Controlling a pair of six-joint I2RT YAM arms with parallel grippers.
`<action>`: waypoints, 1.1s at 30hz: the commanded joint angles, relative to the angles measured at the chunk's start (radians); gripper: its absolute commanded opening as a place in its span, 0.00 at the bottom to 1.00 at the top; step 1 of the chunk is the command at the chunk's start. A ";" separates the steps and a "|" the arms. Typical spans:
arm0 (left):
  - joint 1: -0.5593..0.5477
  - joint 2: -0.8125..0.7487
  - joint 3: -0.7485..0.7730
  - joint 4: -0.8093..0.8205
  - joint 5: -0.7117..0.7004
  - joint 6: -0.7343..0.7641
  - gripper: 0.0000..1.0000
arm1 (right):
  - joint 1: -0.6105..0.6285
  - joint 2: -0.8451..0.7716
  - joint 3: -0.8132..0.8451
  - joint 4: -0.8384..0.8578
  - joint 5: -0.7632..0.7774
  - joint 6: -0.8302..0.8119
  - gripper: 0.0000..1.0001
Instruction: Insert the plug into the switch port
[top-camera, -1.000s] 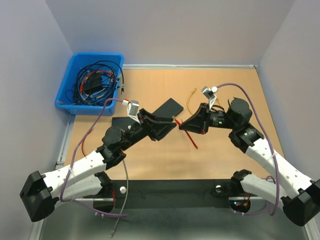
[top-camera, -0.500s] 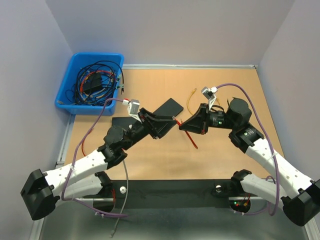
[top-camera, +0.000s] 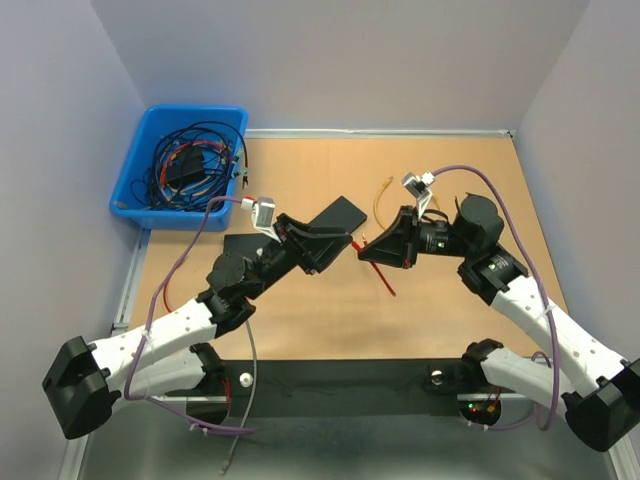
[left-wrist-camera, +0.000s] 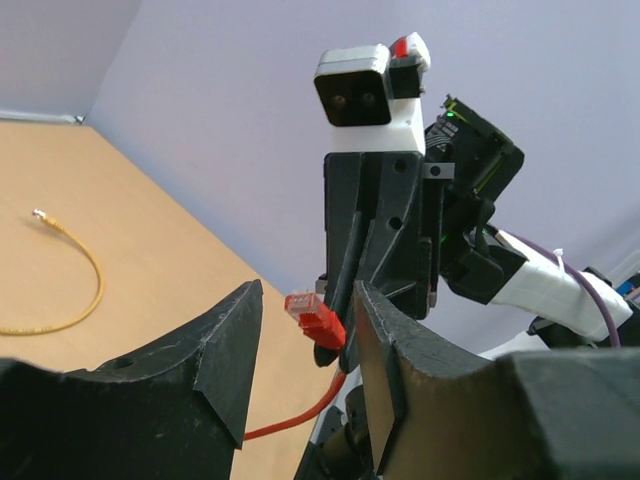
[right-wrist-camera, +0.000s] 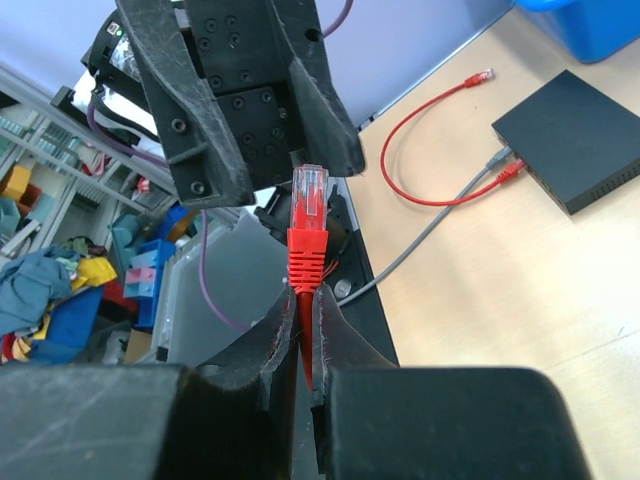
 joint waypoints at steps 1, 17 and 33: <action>-0.007 0.014 0.026 0.131 0.031 -0.015 0.51 | 0.011 0.002 0.038 0.028 -0.023 -0.009 0.00; -0.022 0.051 0.055 0.128 0.047 -0.021 0.00 | 0.011 0.013 0.039 0.028 0.003 -0.011 0.01; -0.022 -0.026 0.051 0.069 0.004 -0.015 0.00 | 0.011 0.056 0.159 0.017 0.041 -0.017 1.00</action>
